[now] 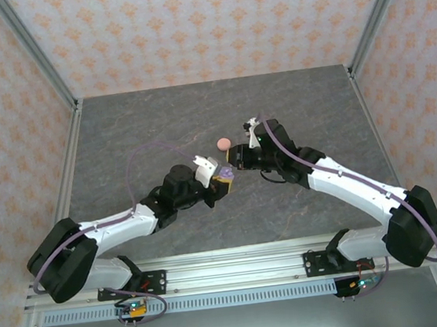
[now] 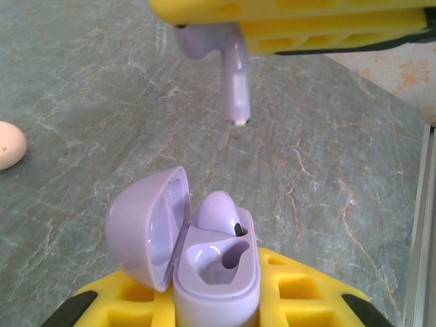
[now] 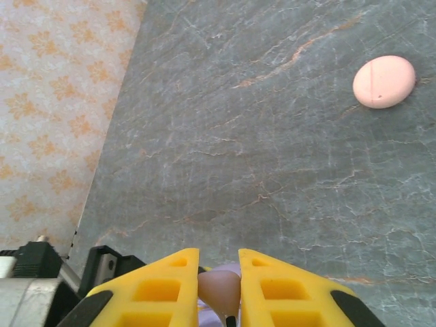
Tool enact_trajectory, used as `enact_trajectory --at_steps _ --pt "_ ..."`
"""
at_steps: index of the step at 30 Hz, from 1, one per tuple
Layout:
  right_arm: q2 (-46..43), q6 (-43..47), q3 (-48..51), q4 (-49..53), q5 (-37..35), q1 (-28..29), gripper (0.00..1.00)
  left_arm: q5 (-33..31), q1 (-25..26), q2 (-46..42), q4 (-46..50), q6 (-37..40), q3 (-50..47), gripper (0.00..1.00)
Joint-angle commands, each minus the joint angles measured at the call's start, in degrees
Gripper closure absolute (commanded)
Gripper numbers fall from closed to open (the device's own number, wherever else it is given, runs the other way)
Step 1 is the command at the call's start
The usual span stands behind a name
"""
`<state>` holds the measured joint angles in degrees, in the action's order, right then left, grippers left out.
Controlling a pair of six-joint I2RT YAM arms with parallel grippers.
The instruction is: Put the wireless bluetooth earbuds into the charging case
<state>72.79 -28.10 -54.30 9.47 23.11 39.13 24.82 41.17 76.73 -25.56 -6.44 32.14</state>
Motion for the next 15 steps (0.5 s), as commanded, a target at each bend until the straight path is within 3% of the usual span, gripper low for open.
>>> enact_trajectory --at_steps 1,15 --pt "-1.95 0.04 0.43 -3.35 1.01 0.67 0.82 -0.63 0.47 1.38 -4.01 -1.62 3.15 0.87" --pt "-3.45 1.37 1.26 -2.74 -0.63 0.81 0.82 0.32 0.57 3.14 -7.51 -5.68 4.38 0.87"
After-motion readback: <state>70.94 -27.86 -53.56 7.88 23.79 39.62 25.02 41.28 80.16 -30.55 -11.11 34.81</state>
